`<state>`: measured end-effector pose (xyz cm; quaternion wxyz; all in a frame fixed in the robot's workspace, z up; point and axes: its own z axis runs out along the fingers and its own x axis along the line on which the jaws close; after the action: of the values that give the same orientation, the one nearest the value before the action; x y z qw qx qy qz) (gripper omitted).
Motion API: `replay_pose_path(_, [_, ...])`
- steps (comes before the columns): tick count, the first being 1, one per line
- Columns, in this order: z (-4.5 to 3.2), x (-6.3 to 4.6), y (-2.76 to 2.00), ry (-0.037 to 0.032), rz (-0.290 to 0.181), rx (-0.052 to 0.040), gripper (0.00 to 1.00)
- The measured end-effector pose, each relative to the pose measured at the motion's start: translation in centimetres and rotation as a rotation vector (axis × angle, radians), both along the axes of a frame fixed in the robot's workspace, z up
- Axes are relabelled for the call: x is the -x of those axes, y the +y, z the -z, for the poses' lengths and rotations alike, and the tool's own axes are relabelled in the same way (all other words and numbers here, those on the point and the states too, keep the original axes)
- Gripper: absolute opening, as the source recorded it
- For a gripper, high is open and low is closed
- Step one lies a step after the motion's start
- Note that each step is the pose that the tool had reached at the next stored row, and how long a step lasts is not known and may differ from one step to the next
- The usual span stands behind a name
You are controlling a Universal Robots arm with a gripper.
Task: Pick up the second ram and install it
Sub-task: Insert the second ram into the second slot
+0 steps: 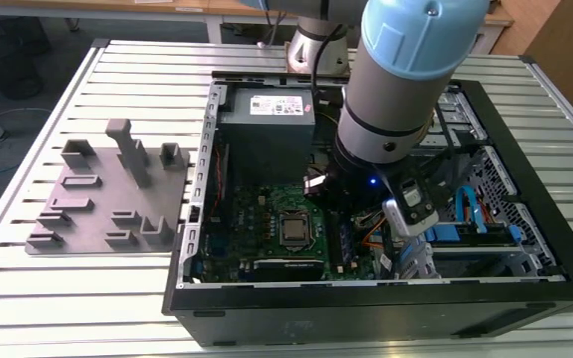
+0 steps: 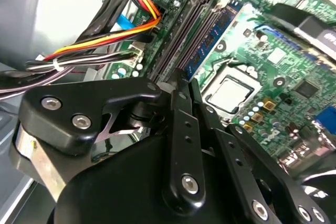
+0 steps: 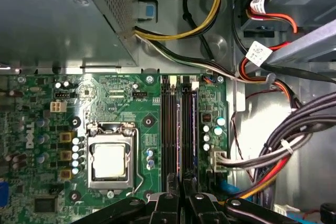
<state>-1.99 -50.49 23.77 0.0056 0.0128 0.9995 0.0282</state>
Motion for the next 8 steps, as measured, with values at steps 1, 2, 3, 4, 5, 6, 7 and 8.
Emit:
replay_pose_path(1, [0.17, 0.0, 0.19, 0.0, 0.0, 0.0001, 0.14])
replay_pose_path(2, [0.36, 0.0, 0.37, -0.0001, 0.0, -0.0002, 0.14])
replay_pose_path(3, [0.55, 0.0, 0.57, -0.0001, 0.0, -0.0001, 0.14])
replay_pose_path(4, [0.72, 0.0, 0.74, 0.0, 0.0, -0.0001, 0.14])
replay_pose_path(5, [0.92, 0.0, 0.86, -0.0002, 0.0, -0.0004, 0.14])
replay_pose_path(6, [1.1, 0.0, 0.91, -0.0001, 0.0, -0.0004, 0.14])
replay_pose_path(7, [1.29, 0.0, 0.93, 0.0, 0.0, -0.0002, 0.14])
replay_pose_path(8, [1.47, 0.0, 0.93, 0.0, 0.0, -0.0003, 0.14])
